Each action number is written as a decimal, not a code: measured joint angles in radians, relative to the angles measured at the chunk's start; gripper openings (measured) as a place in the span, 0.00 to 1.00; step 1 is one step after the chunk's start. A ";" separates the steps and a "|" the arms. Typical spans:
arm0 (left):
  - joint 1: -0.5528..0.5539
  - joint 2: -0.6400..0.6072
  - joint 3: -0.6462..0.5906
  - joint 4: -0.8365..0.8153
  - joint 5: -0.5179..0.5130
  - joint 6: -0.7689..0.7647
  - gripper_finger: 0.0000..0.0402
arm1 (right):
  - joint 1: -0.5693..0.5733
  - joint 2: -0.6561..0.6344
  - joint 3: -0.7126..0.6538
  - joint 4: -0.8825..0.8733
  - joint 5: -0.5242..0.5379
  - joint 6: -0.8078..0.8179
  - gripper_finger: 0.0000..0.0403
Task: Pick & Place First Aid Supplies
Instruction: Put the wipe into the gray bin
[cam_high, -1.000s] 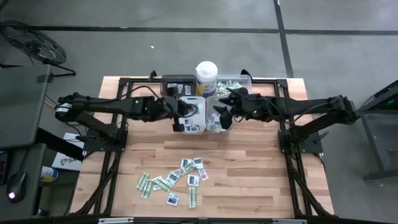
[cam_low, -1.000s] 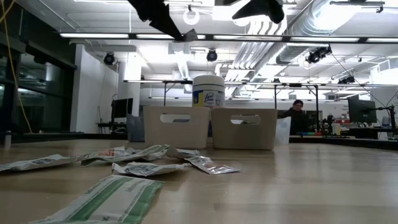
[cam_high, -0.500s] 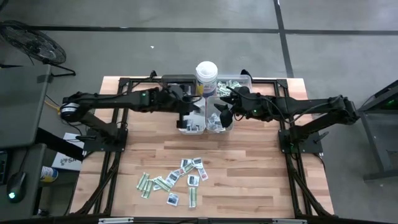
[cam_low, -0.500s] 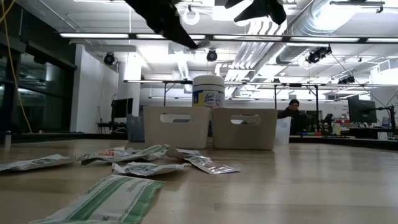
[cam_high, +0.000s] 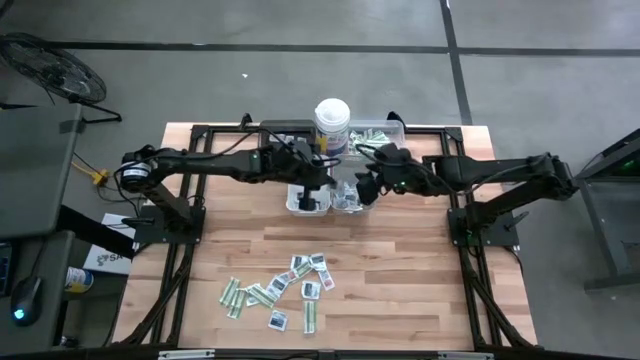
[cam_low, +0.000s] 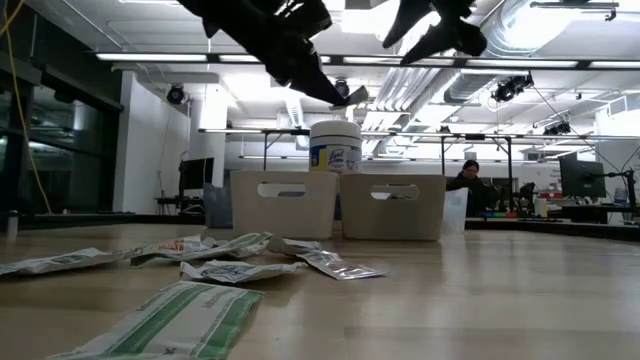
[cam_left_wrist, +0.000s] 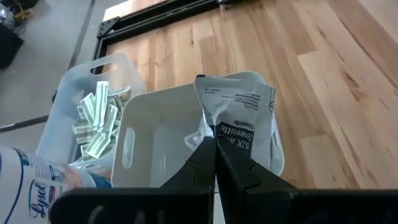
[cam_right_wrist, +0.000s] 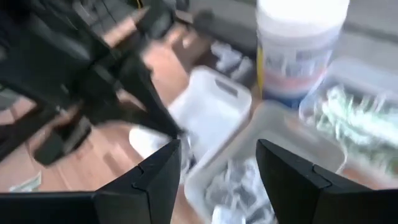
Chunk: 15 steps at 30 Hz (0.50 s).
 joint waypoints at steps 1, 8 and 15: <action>0.000 0.000 0.000 0.006 -0.001 -0.001 0.00 | 0.000 0.009 0.000 -0.020 -0.021 0.026 0.50; 0.000 0.000 0.000 0.008 -0.029 0.005 0.00 | 0.024 0.079 0.002 0.041 -0.102 0.069 0.50; 0.000 0.000 0.000 0.007 -0.031 0.006 0.00 | 0.011 0.159 0.001 0.050 -0.085 0.095 0.50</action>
